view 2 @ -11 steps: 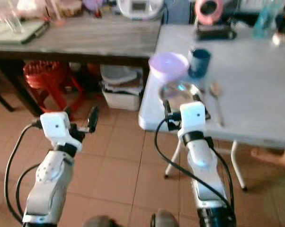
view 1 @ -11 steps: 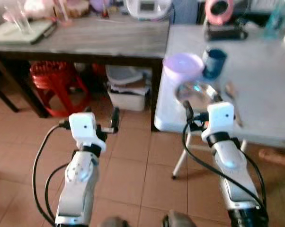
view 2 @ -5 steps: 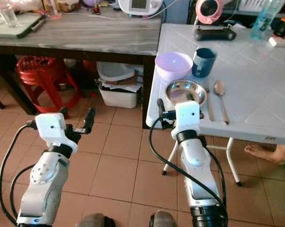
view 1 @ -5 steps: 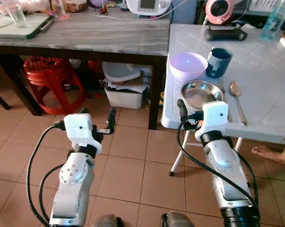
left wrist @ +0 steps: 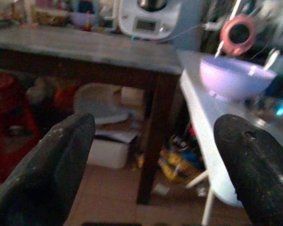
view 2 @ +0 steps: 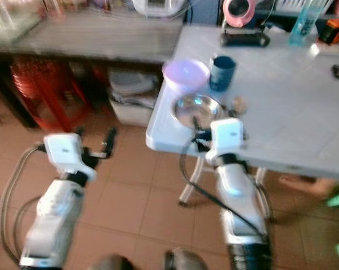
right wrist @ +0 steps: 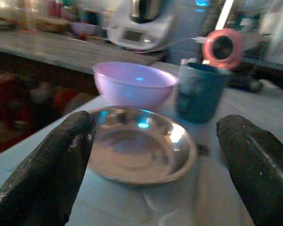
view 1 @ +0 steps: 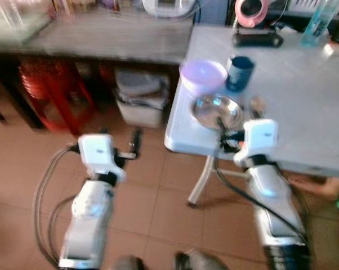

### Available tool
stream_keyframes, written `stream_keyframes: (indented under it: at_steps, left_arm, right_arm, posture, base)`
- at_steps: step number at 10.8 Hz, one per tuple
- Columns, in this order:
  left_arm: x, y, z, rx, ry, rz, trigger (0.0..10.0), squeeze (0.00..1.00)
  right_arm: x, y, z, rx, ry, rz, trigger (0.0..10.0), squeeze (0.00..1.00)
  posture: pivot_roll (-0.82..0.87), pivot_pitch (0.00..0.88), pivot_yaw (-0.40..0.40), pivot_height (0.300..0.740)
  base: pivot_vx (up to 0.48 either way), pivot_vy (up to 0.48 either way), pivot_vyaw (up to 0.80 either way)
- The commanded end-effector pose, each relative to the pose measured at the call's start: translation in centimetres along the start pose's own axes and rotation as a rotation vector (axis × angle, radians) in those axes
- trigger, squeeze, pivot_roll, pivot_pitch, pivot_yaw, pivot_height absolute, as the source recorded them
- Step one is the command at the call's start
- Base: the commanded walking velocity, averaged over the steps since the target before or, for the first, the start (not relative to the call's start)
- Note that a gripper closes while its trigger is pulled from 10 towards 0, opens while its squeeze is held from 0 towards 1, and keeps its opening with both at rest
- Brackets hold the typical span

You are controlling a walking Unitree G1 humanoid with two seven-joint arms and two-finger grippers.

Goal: Setting the table

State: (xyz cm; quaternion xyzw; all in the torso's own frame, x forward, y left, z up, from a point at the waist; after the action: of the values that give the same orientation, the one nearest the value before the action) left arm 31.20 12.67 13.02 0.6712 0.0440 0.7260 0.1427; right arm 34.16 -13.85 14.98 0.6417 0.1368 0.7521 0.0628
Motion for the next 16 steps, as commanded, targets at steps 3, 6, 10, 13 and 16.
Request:
stream_keyframes:
  at_steps: [3, 6, 10, 13, 16]
  left_arm:
    - [0.4, -0.1, 0.0, 0.005, 0.013, 0.001, 10.0, 0.00]
    - [0.6, -0.5, 0.0, 0.027, 0.018, 0.016, 10.0, 0.00]
    - [1.0, -0.6, -0.2, 0.020, 0.033, 0.027, 10.0, 0.00]
    - [1.4, -0.9, -0.9, 0.029, 0.038, 0.034, 10.0, 0.00]
    - [1.2, -1.0, -1.2, 0.032, 0.032, 0.035, 10.0, 0.00]
  right_arm:
    - [0.6, 0.2, 0.3, -0.008, 0.016, -0.002, 10.0, 0.00]
    - [0.6, 0.2, 0.7, -0.015, 0.011, 0.013, 10.0, 0.00]
    - [1.0, 0.5, 0.5, -0.017, 0.029, 0.003, 10.0, 0.00]
    - [1.4, 1.6, -1.2, -0.016, 0.040, -0.039, 10.0, 0.00]
    - [0.6, 1.8, -1.5, -0.023, 0.013, -0.041, 10.0, 0.00]
  posture:
    - [0.03, 0.080, 0.054, 0.740]
    - [0.04, 0.085, 0.054, 0.740]
    - [0.04, 0.089, 0.056, 0.740]
    - [0.04, 0.091, 0.058, 0.740]
    - [0.03, 0.089, 0.059, 0.740]
  base:
    - [0.195, -0.249, 0.00]
    - [0.000, 0.000, 0.00]
    - [0.080, 0.000, 0.00]
    - [0.336, 0.000, 0.00]
    - [0.389, 0.000, 0.00]
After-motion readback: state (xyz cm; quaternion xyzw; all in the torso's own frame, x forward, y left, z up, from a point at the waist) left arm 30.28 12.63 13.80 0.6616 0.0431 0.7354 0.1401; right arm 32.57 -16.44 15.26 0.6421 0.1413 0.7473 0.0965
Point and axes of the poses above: a point about 5 cm out from each wrist's last joint towards the gripper, its own z axis pointing out of the wrist towards the gripper, its own x axis along the axis of the wrist's last joint, y = z × x, the point moved 6 cm from there along z, pointing out of the wrist towards the gripper, and after that the axes turned 8 degrees about -z, right-handed, at the moved point
